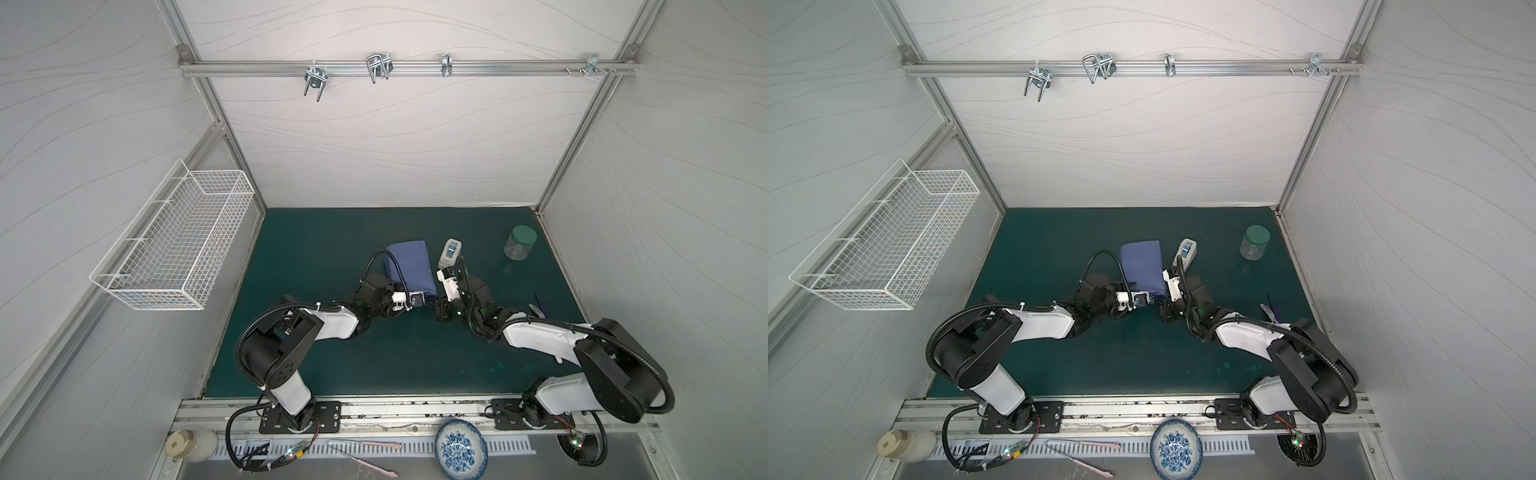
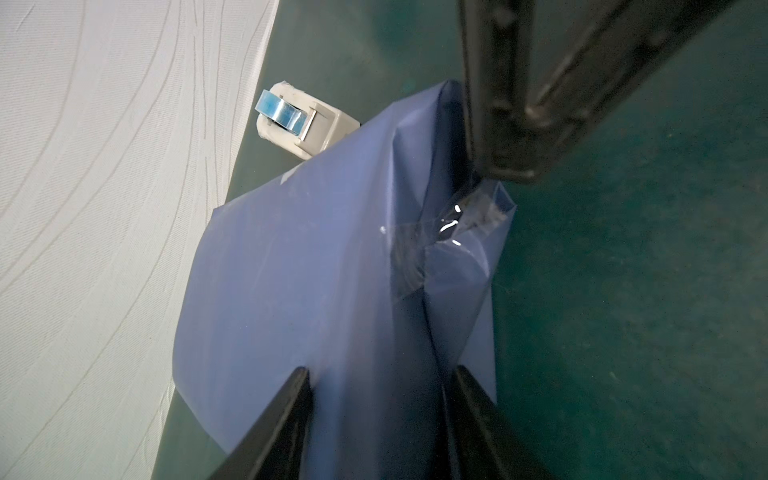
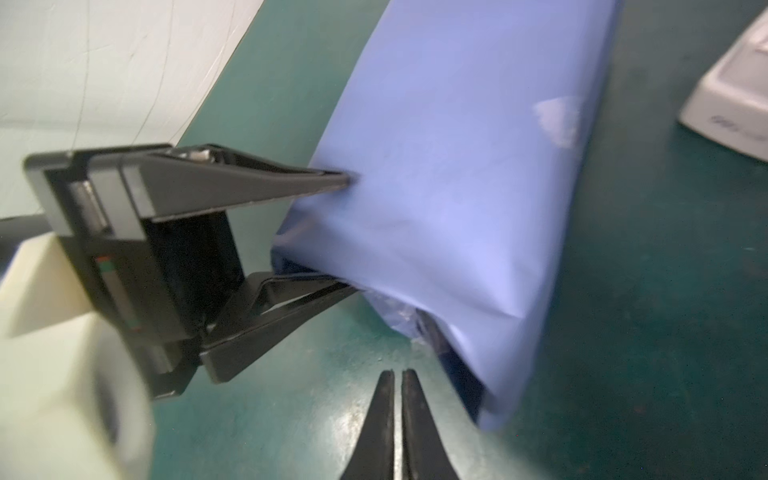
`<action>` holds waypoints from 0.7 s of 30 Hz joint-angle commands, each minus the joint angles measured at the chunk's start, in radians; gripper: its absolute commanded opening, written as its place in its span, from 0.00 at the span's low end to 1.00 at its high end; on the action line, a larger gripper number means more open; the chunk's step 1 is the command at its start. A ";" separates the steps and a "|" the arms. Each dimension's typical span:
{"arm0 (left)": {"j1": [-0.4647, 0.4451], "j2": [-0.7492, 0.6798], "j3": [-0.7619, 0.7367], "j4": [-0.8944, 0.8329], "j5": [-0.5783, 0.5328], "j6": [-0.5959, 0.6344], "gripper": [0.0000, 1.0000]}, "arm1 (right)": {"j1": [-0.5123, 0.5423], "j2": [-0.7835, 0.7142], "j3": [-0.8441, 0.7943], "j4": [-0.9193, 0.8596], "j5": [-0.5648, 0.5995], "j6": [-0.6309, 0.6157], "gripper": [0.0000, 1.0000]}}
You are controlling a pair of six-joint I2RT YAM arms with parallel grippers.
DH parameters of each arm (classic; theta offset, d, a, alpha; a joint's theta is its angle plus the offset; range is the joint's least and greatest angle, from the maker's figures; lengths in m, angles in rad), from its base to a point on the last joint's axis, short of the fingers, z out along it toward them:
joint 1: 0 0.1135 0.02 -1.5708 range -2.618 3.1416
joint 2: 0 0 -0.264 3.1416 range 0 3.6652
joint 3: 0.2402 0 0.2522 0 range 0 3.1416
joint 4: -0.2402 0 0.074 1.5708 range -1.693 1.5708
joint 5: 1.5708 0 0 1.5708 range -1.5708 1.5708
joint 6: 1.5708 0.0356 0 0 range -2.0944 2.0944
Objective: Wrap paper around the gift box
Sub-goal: 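Lift the right gripper away from the taped paper end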
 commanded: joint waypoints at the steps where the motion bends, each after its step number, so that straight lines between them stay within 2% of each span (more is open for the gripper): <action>1: -0.001 0.034 0.003 -0.114 -0.007 -0.018 0.55 | 0.017 0.059 0.047 0.026 -0.032 -0.018 0.09; 8: -0.001 0.034 0.006 -0.118 -0.008 -0.017 0.55 | 0.014 0.155 0.109 0.083 -0.056 -0.004 0.09; 21: -0.001 0.034 0.006 -0.120 -0.004 -0.018 0.55 | -0.051 0.133 0.123 0.113 -0.127 0.032 0.06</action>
